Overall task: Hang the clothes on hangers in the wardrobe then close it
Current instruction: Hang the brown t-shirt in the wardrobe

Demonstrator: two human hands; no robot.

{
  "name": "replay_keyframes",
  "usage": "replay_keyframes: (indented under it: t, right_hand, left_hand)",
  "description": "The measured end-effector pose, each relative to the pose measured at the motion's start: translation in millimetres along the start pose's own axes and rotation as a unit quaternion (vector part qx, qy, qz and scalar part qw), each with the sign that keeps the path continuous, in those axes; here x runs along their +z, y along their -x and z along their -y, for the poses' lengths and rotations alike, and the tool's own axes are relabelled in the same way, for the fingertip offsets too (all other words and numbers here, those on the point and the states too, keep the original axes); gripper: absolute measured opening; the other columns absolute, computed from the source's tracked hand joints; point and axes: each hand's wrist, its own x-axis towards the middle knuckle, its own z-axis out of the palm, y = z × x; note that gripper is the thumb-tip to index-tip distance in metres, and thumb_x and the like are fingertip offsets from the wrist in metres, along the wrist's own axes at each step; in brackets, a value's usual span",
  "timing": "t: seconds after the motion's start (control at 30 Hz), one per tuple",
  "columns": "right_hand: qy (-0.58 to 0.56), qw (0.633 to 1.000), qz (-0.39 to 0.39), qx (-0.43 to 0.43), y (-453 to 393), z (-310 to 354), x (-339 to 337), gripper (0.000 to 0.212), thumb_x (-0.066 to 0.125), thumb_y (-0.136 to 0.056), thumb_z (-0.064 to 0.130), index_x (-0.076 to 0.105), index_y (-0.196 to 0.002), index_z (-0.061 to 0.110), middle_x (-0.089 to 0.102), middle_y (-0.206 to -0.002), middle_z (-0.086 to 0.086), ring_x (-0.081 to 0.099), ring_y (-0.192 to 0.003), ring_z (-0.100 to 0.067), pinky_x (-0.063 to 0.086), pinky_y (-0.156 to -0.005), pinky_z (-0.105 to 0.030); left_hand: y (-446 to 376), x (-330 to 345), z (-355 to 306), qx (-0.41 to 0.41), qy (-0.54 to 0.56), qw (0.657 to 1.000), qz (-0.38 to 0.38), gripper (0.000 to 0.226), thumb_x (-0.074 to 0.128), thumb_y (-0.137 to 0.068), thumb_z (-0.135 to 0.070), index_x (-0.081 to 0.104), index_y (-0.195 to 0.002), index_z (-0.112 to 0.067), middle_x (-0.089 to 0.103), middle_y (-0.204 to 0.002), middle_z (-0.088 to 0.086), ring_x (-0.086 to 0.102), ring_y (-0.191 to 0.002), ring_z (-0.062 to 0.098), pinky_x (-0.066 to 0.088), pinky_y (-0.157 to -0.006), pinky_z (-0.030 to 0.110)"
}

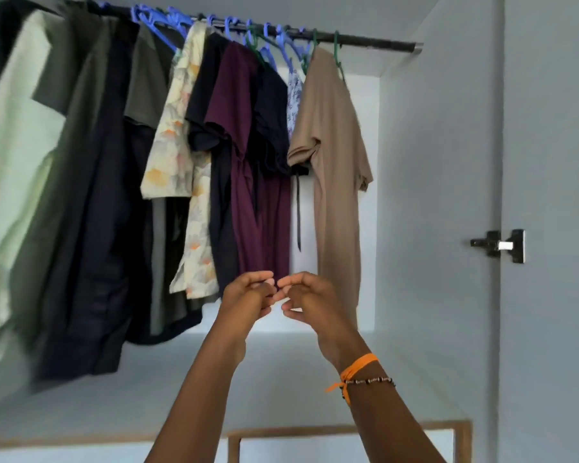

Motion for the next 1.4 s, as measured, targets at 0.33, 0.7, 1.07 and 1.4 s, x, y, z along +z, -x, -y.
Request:
replay_keyframes:
  t: [0.33, 0.7, 1.07, 1.4]
  right_hand:
    - [-0.103, 0.984, 0.127, 0.066, 128, 9, 97, 0.018, 0.048, -0.092, 0.002, 0.065, -0.097, 0.002, 0.068, -0.076, -0.002, 0.059, -0.073, -0.013, 0.052, -0.075, -0.024]
    - [-0.133, 0.916, 0.367, 0.094, 275, 23, 286, 0.02, 0.044, -0.092, 0.001, 0.062, -0.09, 0.01, 0.066, -0.074, -0.002, 0.052, -0.062, -0.01, 0.048, -0.068, -0.02]
    - [0.009, 0.944, 0.307, -0.123, 402, 99, 492, 0.101, 0.071, -0.079, 0.043, 0.005, -0.151, 0.015, -0.001, -0.159, -0.004, 0.002, -0.145, -0.021, 0.009, -0.116, -0.037]
    - [0.13, 0.962, 0.224, -0.081, 392, 107, 568, 0.107, 0.067, -0.082, 0.032, -0.014, -0.149, 0.011, -0.013, -0.158, -0.008, 0.005, -0.144, -0.034, 0.032, -0.107, -0.054]
  left_hand:
    - [149, -104, 0, -0.046, -0.015, 0.992, -0.119, 0.017, 0.052, -0.095, -0.012, 0.067, -0.103, -0.01, 0.069, -0.09, 0.005, 0.063, -0.084, 0.016, 0.049, -0.076, 0.023]
    - [354, -297, -17, -0.071, -0.059, 0.91, -0.405, 0.019, 0.05, -0.095, -0.009, 0.067, -0.09, -0.015, 0.061, -0.088, 0.004, 0.056, -0.079, 0.016, 0.047, -0.079, 0.026]
    - [487, -466, -26, -0.001, -0.155, 0.81, -0.565, 0.027, 0.048, -0.096, -0.006, 0.06, -0.116, -0.021, 0.06, -0.113, -0.001, 0.055, -0.107, 0.014, 0.043, -0.081, 0.022]
    - [471, -525, -18, -0.005, -0.162, 0.883, -0.441, 0.043, 0.034, -0.09, 0.014, 0.062, -0.11, -0.012, 0.061, -0.114, 0.003, 0.056, -0.11, 0.012, 0.045, -0.083, 0.014]
